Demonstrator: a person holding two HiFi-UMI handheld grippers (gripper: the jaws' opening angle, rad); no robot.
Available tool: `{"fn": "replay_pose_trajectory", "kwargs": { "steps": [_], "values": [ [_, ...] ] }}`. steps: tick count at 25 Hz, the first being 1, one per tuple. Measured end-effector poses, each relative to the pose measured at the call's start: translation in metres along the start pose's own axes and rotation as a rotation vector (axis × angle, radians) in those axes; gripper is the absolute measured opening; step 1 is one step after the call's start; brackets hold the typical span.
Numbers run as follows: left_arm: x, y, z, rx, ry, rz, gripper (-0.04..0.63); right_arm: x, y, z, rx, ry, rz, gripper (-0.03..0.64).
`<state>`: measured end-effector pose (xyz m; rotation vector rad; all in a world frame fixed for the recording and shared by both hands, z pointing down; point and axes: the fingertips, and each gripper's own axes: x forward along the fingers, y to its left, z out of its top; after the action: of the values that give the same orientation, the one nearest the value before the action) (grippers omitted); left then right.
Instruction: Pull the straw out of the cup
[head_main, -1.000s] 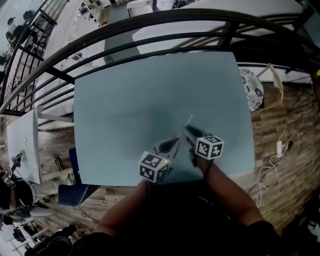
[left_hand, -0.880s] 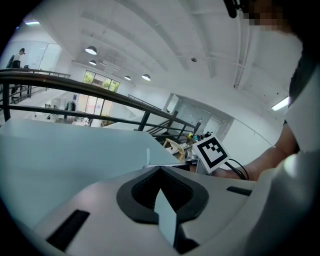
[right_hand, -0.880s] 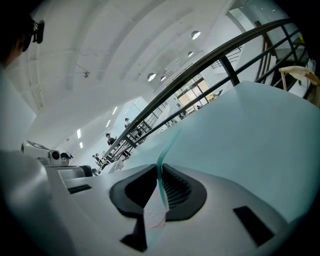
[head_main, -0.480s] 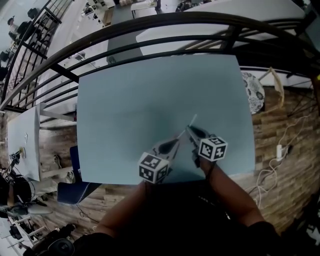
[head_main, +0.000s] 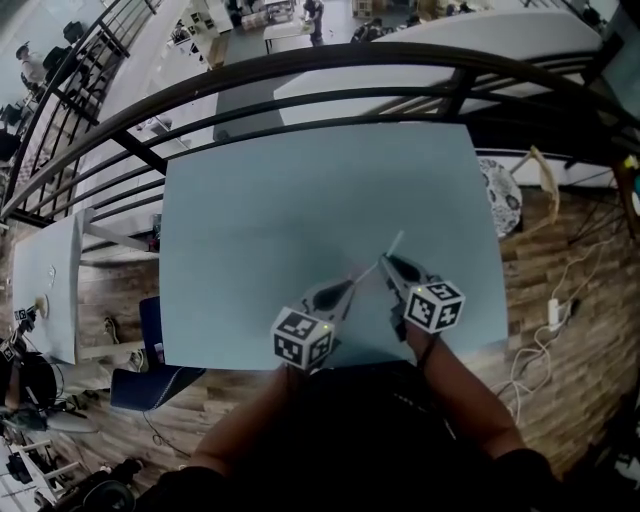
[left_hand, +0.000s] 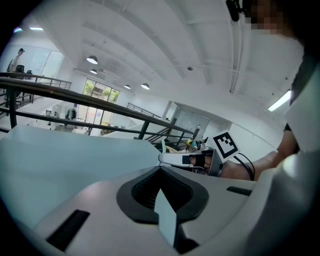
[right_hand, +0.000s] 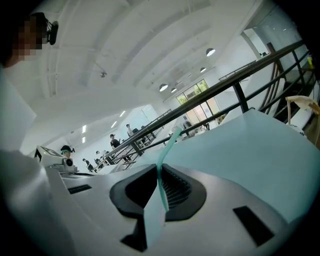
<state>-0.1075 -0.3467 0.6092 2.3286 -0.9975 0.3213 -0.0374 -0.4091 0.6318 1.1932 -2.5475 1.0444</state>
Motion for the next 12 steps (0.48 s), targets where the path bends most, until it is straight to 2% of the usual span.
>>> {"fn": "replay_pose_trajectory", "kwargs": {
  "steps": [6,12],
  "values": [
    [-0.033,-0.013,0.014,0.021,-0.051,-0.013,0.011,-0.028,0.037,0.014,-0.038,-0.055,0.010,0.040],
    [-0.064,-0.024,0.015,0.051,-0.091,-0.018,0.011,-0.053,0.073,0.007,-0.069,-0.085,0.032,0.040]
  ]
}}
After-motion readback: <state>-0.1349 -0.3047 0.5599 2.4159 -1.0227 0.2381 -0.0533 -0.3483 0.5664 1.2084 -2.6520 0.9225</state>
